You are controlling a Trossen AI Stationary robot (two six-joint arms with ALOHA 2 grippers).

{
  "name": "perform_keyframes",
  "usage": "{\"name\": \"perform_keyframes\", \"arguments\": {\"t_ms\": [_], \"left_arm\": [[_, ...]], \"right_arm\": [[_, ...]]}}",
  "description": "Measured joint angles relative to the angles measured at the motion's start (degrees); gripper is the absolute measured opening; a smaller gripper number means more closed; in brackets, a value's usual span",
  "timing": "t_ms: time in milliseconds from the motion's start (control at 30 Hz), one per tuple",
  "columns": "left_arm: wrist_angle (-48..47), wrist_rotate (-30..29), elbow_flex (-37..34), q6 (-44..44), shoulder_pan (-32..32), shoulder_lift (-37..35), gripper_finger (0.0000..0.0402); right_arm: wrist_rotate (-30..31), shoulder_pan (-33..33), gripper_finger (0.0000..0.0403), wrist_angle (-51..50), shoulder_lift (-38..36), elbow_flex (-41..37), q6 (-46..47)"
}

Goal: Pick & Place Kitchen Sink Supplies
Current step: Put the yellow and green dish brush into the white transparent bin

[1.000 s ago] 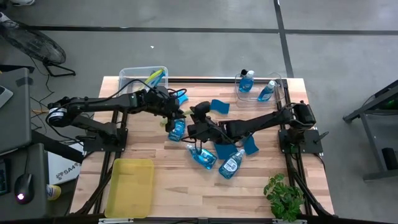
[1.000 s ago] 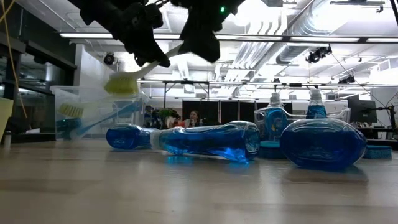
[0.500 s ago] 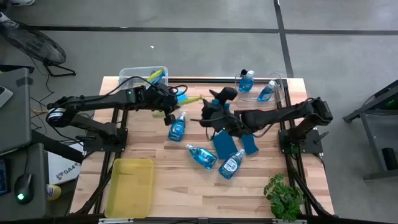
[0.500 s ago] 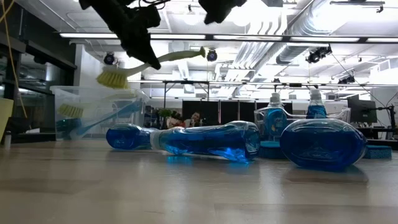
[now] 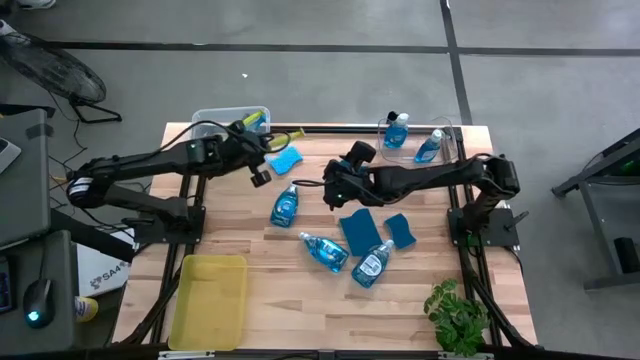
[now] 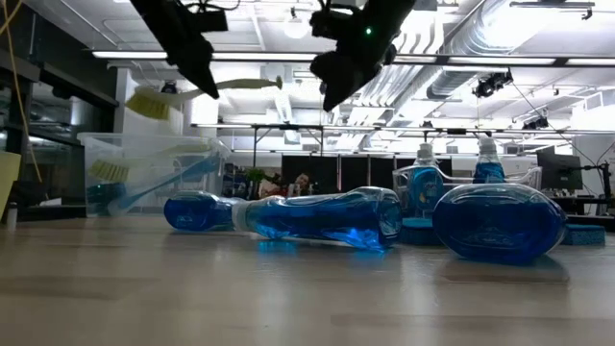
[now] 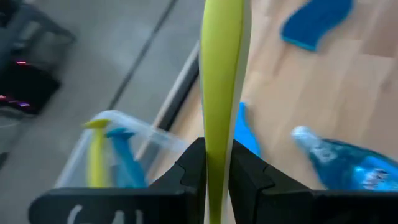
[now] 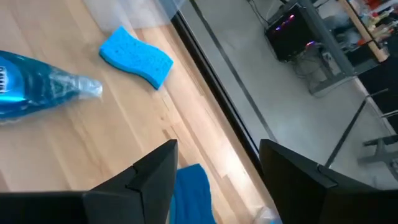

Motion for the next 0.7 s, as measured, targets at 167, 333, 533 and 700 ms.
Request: {"name": "perform_keyframes", "arguments": {"t_ms": [167,333,533,700], "left_arm": [[-0.05,-6.39,0.00,0.66,1.72,-3.73,0.0039],[-0.65,-6.39,0.00,2.60,7.75,-5.48,0.0039],[-0.64,-0.73,0.00,3.87,16.36,-5.64,0.0039],[-1.78,4.36,-0.63,3.37,22.19,-5.18,0.0039]], "right_arm": [[-1.32,-0.54,0.0220,1.66,1.44,0.00,-0.11],[-2.11,-0.56,0.0220,2.34,2.30,0.00,-0.13],[-2.49,-0.56,0.0220,3.20,2.30,0.00,-0.82],[-3.16,-0.54,0.0220,3.42,2.30,0.00,-0.90]]}}
